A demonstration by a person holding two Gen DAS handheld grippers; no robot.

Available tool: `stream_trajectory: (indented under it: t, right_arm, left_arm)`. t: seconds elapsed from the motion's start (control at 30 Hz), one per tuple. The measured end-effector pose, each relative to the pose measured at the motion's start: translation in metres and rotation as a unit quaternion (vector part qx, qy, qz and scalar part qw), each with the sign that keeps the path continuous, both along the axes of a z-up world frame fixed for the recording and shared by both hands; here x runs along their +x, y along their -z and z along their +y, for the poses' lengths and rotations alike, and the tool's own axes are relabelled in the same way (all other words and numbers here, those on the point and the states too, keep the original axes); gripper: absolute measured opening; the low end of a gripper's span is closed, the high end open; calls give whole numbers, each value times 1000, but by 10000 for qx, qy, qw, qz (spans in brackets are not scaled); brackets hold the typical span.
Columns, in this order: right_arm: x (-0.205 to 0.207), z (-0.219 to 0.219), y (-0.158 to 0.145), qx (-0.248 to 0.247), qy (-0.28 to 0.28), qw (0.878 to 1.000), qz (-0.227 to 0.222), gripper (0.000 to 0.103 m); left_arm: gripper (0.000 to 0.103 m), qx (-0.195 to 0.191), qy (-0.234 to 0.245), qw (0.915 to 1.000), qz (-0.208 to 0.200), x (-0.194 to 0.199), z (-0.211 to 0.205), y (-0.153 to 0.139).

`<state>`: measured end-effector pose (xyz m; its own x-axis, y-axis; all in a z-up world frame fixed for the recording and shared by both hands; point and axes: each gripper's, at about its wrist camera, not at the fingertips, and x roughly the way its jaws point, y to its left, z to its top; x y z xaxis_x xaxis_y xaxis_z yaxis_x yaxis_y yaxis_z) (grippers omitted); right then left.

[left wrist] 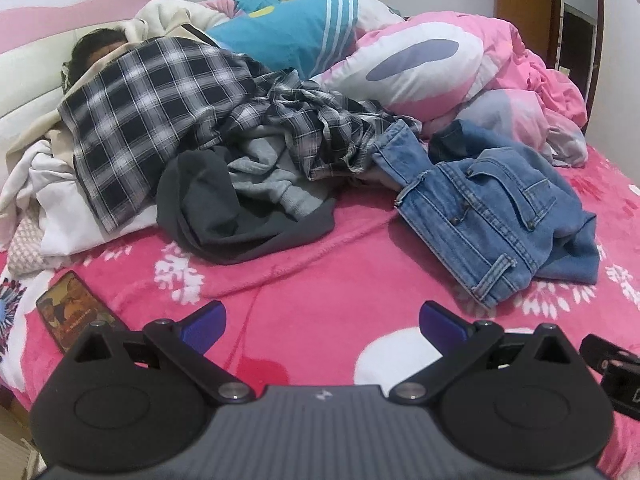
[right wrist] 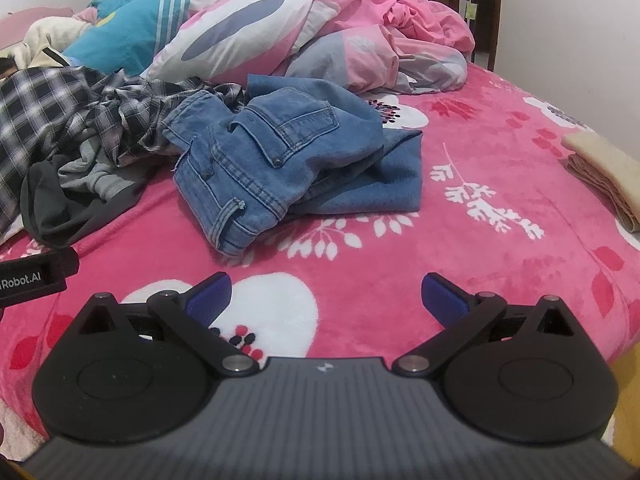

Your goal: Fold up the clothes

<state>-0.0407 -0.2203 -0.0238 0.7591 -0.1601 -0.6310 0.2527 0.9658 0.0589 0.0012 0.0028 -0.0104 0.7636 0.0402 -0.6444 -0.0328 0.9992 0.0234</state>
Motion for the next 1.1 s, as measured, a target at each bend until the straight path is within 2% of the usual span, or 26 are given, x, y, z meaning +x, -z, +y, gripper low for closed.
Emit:
stream_trajectory:
  t: [1.1]
  right_arm:
    - [1,2,3,-57,35,10000,53,102]
  left_arm:
    - [103,0,112,9999,64,1,0,5]
